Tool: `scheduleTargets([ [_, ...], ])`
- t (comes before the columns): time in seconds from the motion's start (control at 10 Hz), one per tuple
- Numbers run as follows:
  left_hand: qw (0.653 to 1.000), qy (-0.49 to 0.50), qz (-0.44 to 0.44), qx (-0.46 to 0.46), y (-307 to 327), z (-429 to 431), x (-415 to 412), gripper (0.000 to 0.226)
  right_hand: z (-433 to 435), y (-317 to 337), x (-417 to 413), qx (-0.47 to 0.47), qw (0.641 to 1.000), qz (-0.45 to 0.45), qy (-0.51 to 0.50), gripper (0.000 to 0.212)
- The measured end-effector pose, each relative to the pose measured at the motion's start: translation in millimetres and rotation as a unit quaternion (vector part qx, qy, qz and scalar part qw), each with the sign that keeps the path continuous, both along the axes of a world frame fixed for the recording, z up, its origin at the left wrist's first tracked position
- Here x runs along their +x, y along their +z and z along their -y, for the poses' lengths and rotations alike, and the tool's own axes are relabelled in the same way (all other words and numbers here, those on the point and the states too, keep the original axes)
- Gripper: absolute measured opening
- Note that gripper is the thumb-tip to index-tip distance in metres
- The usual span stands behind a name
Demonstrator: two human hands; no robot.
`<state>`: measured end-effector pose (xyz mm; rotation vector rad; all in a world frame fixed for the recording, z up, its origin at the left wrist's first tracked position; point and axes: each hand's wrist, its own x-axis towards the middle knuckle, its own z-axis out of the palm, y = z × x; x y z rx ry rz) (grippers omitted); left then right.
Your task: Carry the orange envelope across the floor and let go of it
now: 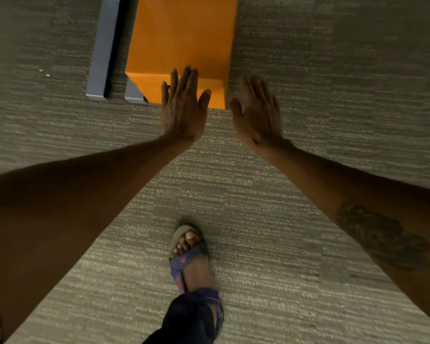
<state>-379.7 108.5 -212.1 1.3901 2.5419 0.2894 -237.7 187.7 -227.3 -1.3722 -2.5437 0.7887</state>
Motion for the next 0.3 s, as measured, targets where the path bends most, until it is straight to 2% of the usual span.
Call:
scheduleTargets([
  [0.2, 0.999, -0.001, 0.036, -0.034, 28.4, 6.1, 70.8, 0.063, 5.6, 30.4, 62.5, -0.009, 1.000, 0.010, 0.019, 0.060],
  [0.3, 0.998, 0.010, 0.058, -0.029, 45.4, 4.9, 104.9, 0.064, 7.4, 49.3, 91.6, 0.023, 0.999, 0.019, 0.038, 0.056],
])
